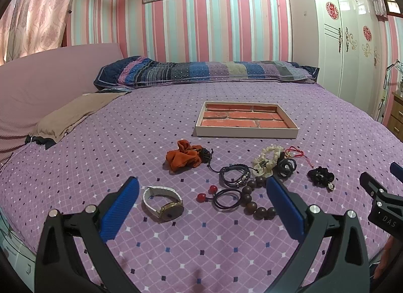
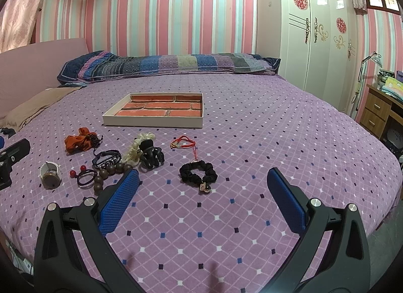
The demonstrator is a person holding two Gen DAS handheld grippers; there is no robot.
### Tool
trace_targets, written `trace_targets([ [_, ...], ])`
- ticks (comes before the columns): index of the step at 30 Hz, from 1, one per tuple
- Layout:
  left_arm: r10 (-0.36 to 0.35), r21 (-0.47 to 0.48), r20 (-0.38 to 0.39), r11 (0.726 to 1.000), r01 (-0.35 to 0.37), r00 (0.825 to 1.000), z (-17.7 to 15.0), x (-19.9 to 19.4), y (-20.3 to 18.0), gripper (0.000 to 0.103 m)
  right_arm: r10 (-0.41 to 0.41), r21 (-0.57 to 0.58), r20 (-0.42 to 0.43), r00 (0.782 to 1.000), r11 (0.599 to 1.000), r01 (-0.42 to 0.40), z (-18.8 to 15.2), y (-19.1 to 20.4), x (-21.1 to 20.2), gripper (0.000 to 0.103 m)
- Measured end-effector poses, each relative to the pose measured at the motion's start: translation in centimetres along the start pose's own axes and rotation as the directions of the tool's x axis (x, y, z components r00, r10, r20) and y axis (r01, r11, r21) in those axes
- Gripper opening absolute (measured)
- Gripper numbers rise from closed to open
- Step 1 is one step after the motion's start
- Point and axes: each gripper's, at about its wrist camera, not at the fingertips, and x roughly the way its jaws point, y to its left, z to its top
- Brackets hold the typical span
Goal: Organize jewelry
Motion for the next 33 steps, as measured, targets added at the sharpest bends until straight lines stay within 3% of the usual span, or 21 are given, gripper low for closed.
trace_targets([
  [33,-0.011,0.000,-0.006,1.000,0.011,1.000,0.02,0.27,-0.24,0.099,0.007,0.005,-0.001,1.000,1.000,-0.007,-0.04,-0.29,0.10,0.099],
])
